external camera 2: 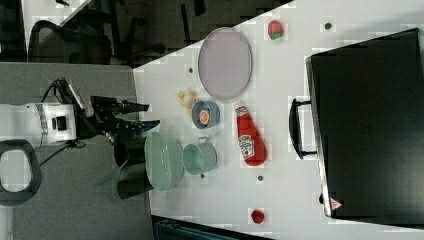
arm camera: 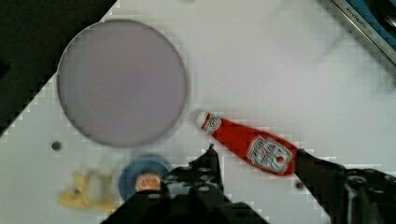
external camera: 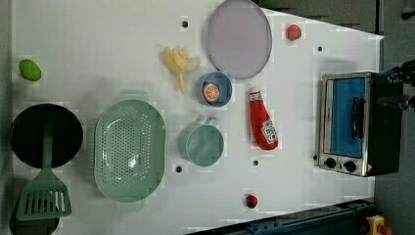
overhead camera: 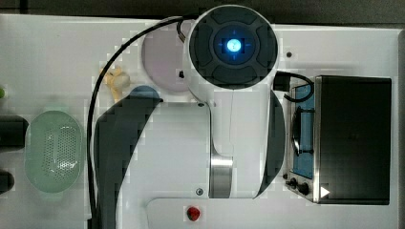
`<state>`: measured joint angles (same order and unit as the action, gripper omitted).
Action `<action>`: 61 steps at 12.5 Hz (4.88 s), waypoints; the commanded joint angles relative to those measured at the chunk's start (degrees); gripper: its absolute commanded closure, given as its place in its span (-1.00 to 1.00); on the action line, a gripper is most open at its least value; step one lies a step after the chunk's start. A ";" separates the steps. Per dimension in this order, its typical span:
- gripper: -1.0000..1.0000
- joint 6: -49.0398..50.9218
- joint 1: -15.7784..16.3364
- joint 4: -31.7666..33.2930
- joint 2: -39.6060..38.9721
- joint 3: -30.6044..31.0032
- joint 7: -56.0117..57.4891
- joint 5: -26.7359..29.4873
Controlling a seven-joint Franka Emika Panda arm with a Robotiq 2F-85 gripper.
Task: Pick Ketchup from the table and place it in strainer.
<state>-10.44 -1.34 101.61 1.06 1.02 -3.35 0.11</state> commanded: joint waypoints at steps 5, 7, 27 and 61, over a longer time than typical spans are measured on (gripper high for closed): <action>-1.00 9.87 -5.13 2.93 7.92 1.90 7.27 1.44; -1.00 8.93 -5.13 5.14 5.96 2.33 11.27 1.44; -1.00 -40.57 -4.05 32.70 -14.84 4.74 56.26 -3.08; -0.24 -30.38 4.19 16.61 -11.27 40.38 -6.28 0.60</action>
<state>-38.69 2.77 118.28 -11.60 42.41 -0.15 0.49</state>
